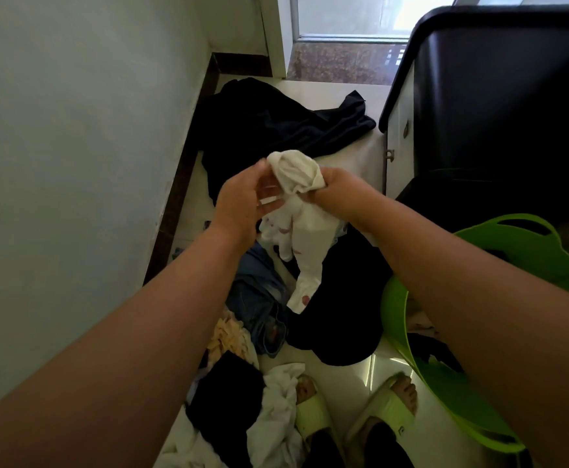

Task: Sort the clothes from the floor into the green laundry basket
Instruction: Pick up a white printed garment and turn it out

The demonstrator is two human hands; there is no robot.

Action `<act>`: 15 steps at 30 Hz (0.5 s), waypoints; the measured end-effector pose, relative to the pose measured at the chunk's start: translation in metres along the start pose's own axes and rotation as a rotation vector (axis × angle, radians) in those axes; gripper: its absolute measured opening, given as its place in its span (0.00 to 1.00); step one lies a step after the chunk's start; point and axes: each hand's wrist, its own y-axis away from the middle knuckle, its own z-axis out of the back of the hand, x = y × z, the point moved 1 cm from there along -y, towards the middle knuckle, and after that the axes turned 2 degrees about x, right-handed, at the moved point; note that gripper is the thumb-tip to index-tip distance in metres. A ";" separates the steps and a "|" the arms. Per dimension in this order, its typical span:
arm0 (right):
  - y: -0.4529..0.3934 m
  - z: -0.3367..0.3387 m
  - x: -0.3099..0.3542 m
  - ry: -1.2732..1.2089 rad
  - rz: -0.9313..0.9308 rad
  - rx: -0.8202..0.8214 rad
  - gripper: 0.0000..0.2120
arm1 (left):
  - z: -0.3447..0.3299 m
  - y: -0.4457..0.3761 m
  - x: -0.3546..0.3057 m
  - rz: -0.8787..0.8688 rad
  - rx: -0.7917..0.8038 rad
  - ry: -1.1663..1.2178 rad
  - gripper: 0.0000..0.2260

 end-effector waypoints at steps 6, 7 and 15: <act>0.001 0.003 0.022 -0.888 -0.145 0.132 0.11 | 0.026 -0.005 0.065 0.361 0.119 -0.882 0.53; 0.003 0.001 0.029 -0.980 -0.152 0.202 0.09 | 0.025 -0.005 0.074 0.378 0.101 -0.867 0.60; 0.016 0.006 0.067 -1.267 -0.031 0.532 0.17 | -0.004 -0.014 0.064 0.134 0.090 -0.430 0.30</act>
